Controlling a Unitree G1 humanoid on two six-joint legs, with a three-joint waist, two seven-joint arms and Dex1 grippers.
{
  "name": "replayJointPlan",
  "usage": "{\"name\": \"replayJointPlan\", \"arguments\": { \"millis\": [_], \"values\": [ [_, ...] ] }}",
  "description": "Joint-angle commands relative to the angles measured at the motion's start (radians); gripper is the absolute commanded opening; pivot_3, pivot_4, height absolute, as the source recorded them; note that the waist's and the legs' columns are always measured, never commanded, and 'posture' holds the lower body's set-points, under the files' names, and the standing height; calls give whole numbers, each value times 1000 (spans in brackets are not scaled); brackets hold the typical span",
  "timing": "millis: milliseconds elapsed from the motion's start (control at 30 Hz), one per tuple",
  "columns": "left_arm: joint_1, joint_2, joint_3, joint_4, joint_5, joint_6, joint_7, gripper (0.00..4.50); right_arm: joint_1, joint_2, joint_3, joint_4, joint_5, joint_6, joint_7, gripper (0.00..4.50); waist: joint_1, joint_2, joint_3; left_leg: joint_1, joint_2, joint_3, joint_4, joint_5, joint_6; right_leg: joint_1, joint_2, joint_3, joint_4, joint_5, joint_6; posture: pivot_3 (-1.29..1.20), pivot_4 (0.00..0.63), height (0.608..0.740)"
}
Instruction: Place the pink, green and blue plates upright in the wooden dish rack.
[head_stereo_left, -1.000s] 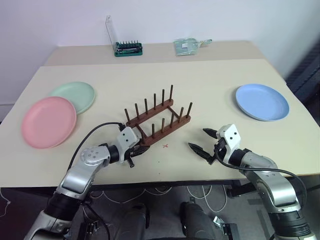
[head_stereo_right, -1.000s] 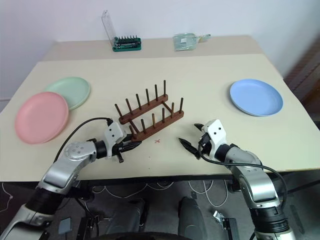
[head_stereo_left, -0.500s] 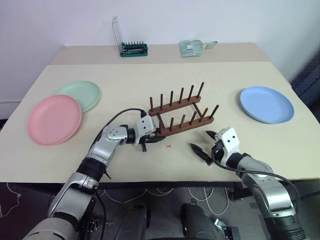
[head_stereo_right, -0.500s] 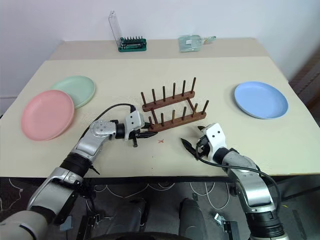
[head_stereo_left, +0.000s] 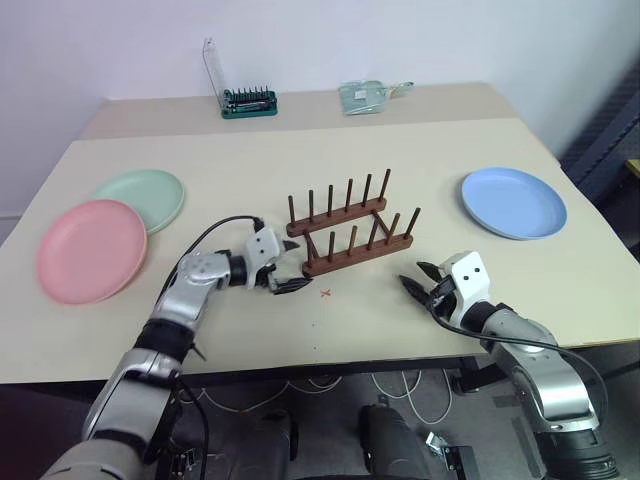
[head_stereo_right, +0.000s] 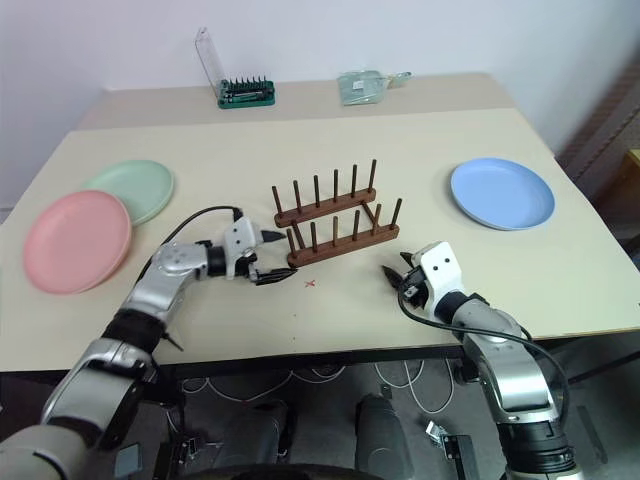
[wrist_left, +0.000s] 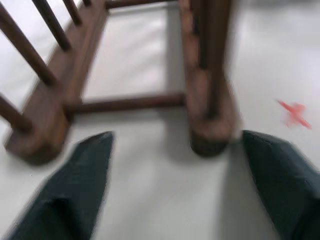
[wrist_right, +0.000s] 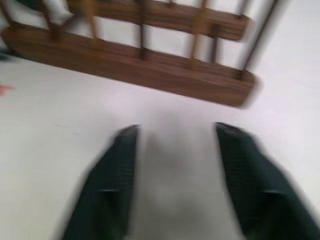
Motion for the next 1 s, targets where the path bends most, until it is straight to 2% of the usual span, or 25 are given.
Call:
{"name": "replayJointPlan", "arguments": {
  "millis": [33, 100, 200, 367, 467, 667, 800, 1000],
  "values": [
    [88, 35, -22, -123, -11, 108, -31, 2116, -27, -8, -7, 4, -11, -22, 5, 14, 0, 0, 0, 0, 0, 0, -1, 0, 0, 0, 0, 0, 0, 0, 0, 0, 150, 740],
    [143, 24, -53, -245, -28, 223, -15, 1085, -58, -16, 8, 37, -39, -22, 4, 0, -1, 1, 0, 0, 0, 0, -1, 0, 0, 0, 0, 0, 0, 0, 0, 0, 150, 740],
    [167, -12, -95, -328, -1, 292, 31, 1085, -102, -20, 30, 85, -70, -23, 12, 0, 7, 2, -1, 0, 0, 0, 0, 0, 0, 1, -1, 0, -1, -1, 1, 0, 150, 740],
    [106, -77, -112, -256, 93, 251, 162, 1085, -181, -15, 83, 187, -131, -38, 16, 0, 39, 3, -2, 0, -2, 0, 2, 0, 0, 4, -1, 0, -2, -1, 1, 0, 150, 740],
    [81, -111, -74, -214, 69, 291, 205, 1085, -217, -4, 99, 233, -158, -56, 2, 0, 43, 3, -2, 0, -3, 0, 3, 0, 0, 4, -2, 0, -3, -1, 2, 0, 150, 740],
    [5, -116, -57, -52, 152, 169, 354, 1085, -299, 43, 116, 321, -201, -91, -44, 0, 31, 3, -2, 0, -3, 0, 3, 0, 0, 4, -2, 0, -2, -1, 2, 0, 150, 740],
    [-55, -139, -48, 45, 160, 129, 419, 1085, -342, 57, 118, 392, -232, -129, -69, 0, 25, 3, -2, 1, -2, 0, 2, 0, 0, 4, -1, 0, -2, -1, 2, 0, 150, 740],
    [-61, -145, -65, 65, 155, 104, 417, 1085, -357, 60, 112, 419, -240, -150, -69, 0, 24, 3, -2, 1, -2, 0, 2, 0, 0, 4, -1, 0, -2, -1, 2, 0, 150, 740]
  ]
}}
